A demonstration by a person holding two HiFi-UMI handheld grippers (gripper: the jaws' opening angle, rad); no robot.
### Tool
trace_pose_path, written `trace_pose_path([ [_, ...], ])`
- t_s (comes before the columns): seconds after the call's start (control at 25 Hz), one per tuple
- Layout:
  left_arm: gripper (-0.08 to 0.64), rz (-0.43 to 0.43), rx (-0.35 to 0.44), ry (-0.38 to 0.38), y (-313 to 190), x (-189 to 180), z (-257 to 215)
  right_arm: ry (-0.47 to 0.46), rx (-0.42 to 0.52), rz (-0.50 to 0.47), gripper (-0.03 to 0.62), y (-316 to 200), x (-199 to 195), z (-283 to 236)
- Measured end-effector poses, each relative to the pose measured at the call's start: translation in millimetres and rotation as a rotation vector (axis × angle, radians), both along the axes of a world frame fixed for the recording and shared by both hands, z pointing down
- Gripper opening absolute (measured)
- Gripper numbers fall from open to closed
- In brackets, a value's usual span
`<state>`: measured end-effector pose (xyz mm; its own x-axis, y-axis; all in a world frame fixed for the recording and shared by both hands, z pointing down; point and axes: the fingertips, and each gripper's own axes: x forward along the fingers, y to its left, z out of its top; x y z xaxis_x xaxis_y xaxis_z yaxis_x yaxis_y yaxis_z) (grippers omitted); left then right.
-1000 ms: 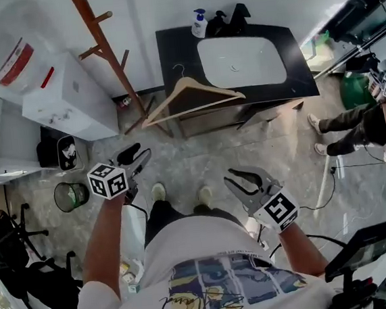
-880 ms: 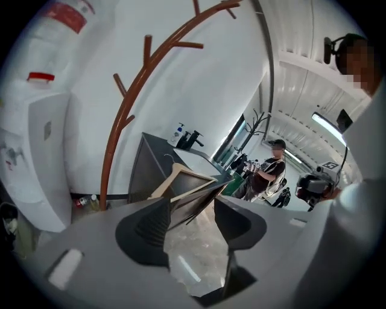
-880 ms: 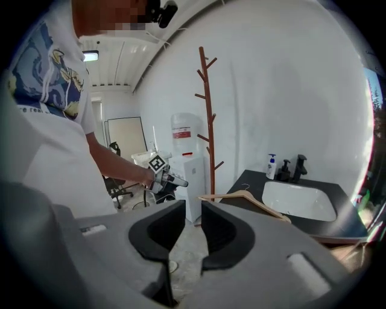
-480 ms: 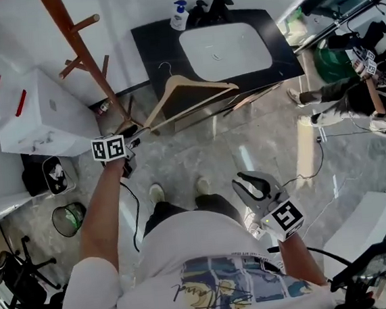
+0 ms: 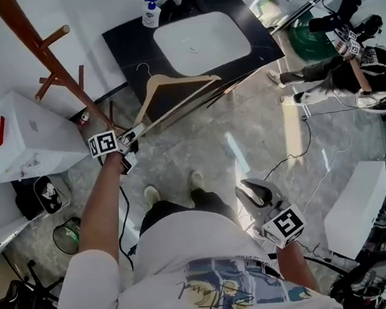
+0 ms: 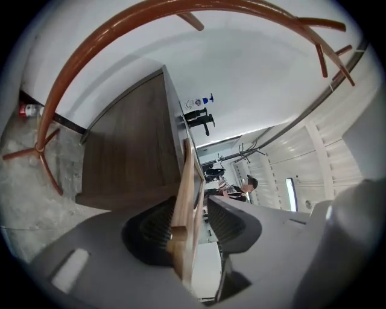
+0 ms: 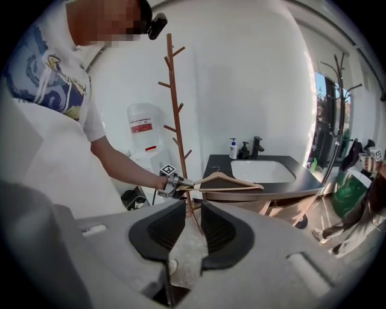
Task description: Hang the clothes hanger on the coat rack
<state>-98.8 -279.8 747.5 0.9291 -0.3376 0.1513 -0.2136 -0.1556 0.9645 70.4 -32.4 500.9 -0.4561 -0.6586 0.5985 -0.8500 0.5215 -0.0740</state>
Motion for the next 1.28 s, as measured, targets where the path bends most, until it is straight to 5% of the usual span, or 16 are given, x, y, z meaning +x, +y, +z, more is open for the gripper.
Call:
trace_pose_path([
  [0.12, 0.061, 0.004, -0.033, 0.033, 3, 3, 3, 0.008, -0.011, 0.011, 0.081, -1, 3, 1],
  [0.36, 0.051, 0.032, 0.016, 0.021, 6, 7, -1, 0.022, -0.014, -0.020, 0.080, -8, -4, -1],
  [0.68, 0.044, -0.029, 0.198, -0.016, -1, 7, -42, 0.016, -0.014, -0.061, 0.080, -14, -3, 0],
  [1.28, 0.040, -0.027, 0.553, -0.206, 20, 8, -143, -0.033, 0.017, -0.176, 0.080, -20, 14, 4],
])
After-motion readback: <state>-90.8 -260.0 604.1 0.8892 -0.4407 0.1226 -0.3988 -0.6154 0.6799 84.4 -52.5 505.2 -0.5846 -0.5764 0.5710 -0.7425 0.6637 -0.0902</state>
